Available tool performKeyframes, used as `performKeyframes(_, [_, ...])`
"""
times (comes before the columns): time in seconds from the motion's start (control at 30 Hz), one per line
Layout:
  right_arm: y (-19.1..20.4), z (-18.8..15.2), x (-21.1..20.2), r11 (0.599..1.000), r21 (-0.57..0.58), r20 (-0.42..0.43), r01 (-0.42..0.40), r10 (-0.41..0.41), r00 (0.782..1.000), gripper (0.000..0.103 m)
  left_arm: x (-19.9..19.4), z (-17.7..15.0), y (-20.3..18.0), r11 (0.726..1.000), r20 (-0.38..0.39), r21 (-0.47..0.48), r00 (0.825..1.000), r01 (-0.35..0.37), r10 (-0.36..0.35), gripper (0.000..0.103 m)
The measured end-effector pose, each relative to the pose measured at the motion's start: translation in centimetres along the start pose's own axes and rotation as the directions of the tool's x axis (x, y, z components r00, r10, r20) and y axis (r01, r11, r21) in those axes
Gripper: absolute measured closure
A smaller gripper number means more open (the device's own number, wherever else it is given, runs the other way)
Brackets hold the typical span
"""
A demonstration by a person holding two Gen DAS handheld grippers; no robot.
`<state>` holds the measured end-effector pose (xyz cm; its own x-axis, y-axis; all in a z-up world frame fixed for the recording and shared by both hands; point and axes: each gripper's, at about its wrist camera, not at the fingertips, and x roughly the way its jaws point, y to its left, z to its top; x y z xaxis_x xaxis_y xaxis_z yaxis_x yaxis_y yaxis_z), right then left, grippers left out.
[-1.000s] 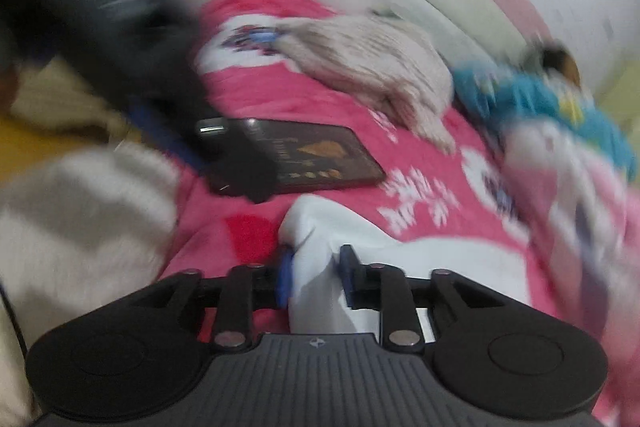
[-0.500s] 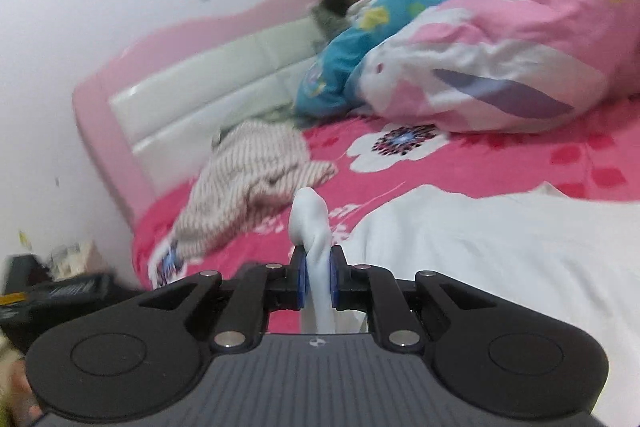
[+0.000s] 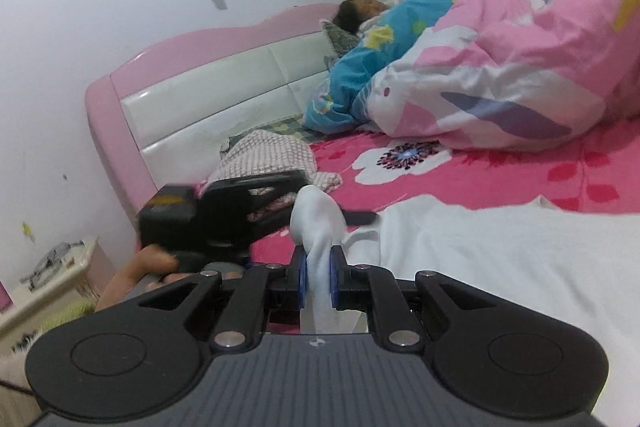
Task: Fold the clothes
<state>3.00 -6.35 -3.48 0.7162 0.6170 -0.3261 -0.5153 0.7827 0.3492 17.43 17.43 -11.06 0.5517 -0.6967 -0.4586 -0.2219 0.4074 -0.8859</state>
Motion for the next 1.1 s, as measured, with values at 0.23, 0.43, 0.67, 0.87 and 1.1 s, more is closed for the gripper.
performKeyframes(0.23, [-0.7,0.1,-2.0,0.999,-0.008,0.062,0.052,-0.051,0.997,0.091,2.1,-1.4,-5.1,0.985,-0.010,0.143,0.995,-0.097,0.099,0.086])
performKeyframes(0.43, [-2.7,0.4,-7.1,0.990,0.031,0.175,0.140,-0.143,0.974,0.091,5.3,-5.6,-12.7,0.930,-0.004,0.345,0.990,-0.129,0.138,0.087])
performKeyframes(0.67, [-6.1,-1.0,-15.3,0.944,0.096,0.294,0.317,-0.331,0.897,0.091,12.6,-14.9,-19.6,0.807,-0.076,0.578,0.976,-0.123,0.203,0.087])
performKeyframes(0.87, [-10.7,-4.6,-22.0,0.871,0.271,0.304,0.410,-0.482,0.822,0.091,20.8,-23.7,-22.2,0.675,-0.145,0.731,0.944,-0.099,0.295,0.088])
performKeyframes(1.1, [-16.1,-10.4,-26.2,0.748,0.543,0.199,0.380,-0.555,0.808,0.090,23.3,-29.0,-20.1,0.518,-0.135,0.853,0.930,-0.066,0.341,0.059])
